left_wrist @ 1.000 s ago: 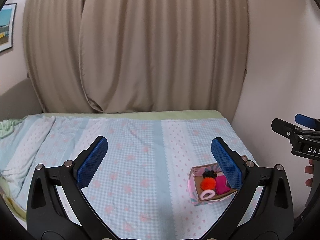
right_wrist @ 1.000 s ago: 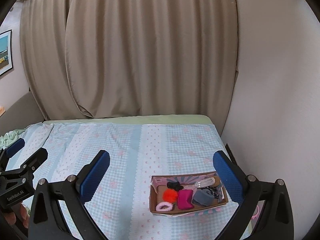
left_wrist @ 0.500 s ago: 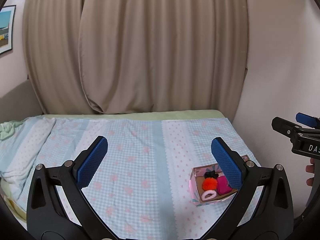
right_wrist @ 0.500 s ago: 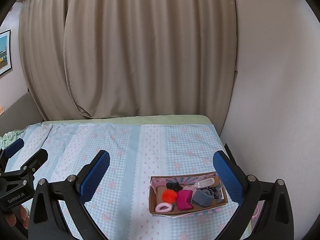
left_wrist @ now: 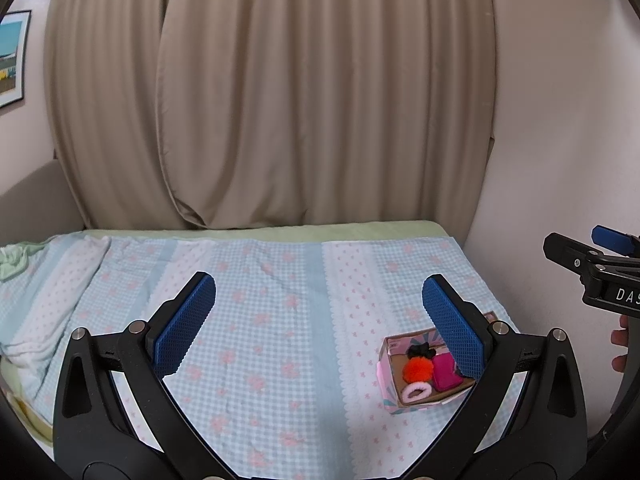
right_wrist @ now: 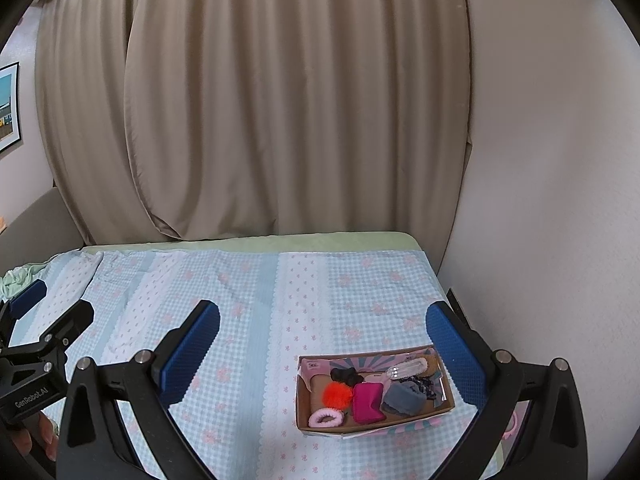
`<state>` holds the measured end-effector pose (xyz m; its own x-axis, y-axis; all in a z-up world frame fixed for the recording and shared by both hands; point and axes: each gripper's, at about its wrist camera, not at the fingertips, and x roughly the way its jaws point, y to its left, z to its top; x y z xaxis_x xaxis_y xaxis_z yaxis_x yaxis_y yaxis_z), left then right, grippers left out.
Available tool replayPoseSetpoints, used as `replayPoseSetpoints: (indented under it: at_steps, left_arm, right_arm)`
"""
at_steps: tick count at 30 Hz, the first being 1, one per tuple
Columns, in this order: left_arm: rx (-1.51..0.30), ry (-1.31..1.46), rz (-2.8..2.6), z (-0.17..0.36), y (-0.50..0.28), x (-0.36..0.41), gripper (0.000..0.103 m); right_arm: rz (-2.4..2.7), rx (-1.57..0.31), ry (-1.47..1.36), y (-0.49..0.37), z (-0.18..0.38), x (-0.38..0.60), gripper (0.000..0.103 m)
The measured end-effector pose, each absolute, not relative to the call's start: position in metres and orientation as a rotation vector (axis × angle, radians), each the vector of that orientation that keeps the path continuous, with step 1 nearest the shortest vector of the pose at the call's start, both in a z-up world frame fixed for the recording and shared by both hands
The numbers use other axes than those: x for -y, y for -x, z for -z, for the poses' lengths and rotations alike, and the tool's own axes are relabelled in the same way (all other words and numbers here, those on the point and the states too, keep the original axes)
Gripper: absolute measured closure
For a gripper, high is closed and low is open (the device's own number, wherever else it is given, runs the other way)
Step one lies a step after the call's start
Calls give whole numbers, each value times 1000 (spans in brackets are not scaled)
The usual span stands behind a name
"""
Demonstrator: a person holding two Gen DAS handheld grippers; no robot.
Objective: Organize soft objects
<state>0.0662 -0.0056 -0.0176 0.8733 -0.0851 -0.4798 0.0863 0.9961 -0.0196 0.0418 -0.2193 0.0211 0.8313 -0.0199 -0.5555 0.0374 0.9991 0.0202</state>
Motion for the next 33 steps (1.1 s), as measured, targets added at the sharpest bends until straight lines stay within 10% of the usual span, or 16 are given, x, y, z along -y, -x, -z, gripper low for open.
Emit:
replayPoseSetpoints:
  at_steps: [33]
  left_arm:
    - [-509, 3, 98, 22, -85, -3, 1]
  right_arm:
    - [29, -614, -28, -55, -19, 212, 0]
